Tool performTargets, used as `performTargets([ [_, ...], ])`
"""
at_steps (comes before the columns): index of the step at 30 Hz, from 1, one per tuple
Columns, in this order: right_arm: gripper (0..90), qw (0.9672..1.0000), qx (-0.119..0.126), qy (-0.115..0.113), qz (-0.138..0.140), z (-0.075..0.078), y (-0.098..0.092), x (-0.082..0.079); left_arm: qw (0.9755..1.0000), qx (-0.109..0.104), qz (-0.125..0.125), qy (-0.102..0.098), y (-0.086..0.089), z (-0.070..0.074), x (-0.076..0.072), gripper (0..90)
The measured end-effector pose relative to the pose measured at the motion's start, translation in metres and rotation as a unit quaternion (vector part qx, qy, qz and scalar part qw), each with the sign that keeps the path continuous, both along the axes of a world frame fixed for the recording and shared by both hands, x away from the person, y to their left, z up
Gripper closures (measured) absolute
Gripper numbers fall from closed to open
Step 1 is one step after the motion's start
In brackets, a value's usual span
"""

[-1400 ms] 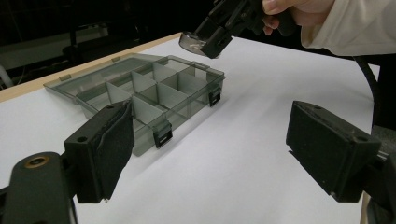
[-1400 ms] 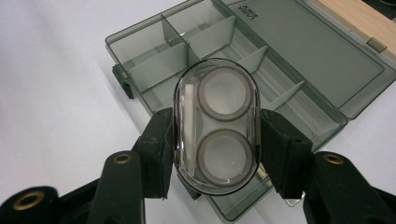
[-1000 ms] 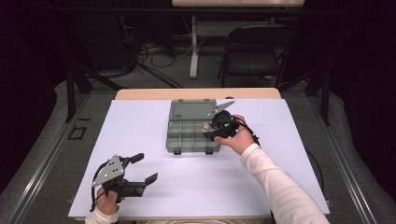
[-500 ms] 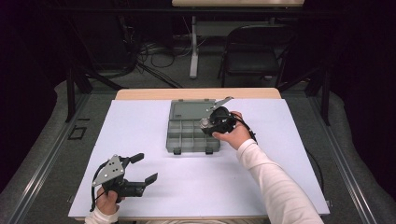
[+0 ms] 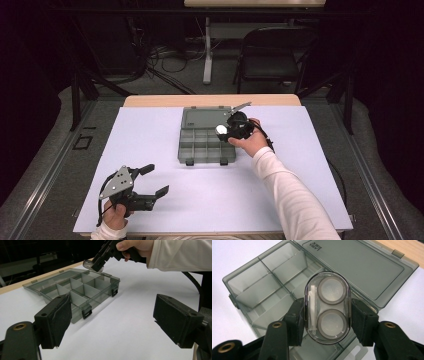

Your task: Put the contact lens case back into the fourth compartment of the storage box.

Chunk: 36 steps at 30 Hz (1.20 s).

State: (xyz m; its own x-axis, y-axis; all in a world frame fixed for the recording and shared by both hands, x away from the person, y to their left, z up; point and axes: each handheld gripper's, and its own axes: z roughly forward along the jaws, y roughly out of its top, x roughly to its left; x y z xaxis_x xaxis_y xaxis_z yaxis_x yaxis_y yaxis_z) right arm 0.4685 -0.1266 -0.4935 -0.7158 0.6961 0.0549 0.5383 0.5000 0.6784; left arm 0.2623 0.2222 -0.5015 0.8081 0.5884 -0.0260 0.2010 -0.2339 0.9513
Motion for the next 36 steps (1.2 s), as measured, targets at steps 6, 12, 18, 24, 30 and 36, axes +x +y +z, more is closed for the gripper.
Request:
performTargets([
  [6, 48.6, 0.9997, 0.013, 0.016, -0.015, -0.003, -0.001, 0.005, 1.0000, 0.000, 0.000, 0.000, 0.000, 0.000, 0.000, 15.9],
  [12, 48.5, 0.9993, 0.015, 0.022, -0.024, -0.006, 0.000, 0.008, 1.0000, 0.000, 0.000, 0.000, 0.000, 0.000, 0.000, 15.9],
  [18, 48.6, 0.9990, 0.017, 0.023, -0.035, -0.009, 0.002, 0.011, 1.0000, 0.000, -0.001, 0.000, 0.000, 0.000, 0.000, 15.9],
  [24, 48.5, 0.9985, 0.016, 0.027, -0.044, -0.012, 0.002, 0.013, 1.0000, 0.002, -0.001, 0.000, 0.000, 0.000, 0.000, 15.9],
  [30, 48.5, 0.9981, 0.017, 0.030, -0.051, -0.014, 0.001, 0.015, 1.0000, 0.001, -0.001, 0.000, 0.000, 0.000, 0.000, 15.9],
  [36, 48.5, 0.9972, 0.015, 0.042, -0.060, -0.014, 0.001, 0.015, 1.0000, 0.001, -0.002, 0.000, 0.000, 0.000, 0.000, 15.9],
])
